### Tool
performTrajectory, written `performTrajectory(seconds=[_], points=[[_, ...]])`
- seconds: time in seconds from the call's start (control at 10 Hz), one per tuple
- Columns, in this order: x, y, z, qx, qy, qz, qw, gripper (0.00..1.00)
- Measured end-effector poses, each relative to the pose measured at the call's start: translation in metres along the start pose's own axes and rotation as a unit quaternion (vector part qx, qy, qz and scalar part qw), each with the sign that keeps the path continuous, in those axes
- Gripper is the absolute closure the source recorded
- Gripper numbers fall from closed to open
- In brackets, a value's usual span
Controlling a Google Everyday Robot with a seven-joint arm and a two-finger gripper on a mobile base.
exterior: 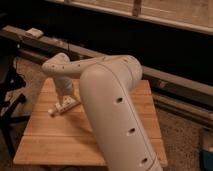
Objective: Place the bottle in the ceramic bowl
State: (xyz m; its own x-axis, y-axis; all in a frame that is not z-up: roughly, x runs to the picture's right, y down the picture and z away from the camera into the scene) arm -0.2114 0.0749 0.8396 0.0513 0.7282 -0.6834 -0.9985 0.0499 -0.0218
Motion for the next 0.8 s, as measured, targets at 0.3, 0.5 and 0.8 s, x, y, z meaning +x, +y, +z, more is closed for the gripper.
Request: performTrajectory(seconds=[0.3,0.5,0.8], points=[[-0.012,0.022,0.002,0.008,-0.005,-0.004,0.9999,0.35],[-0.020,0.034,0.004,0.014,-0.008,-0.011,0.9998,0.35],[-0.034,0.047,0.009,0.024,-0.007,-0.027,0.9993,0.35]])
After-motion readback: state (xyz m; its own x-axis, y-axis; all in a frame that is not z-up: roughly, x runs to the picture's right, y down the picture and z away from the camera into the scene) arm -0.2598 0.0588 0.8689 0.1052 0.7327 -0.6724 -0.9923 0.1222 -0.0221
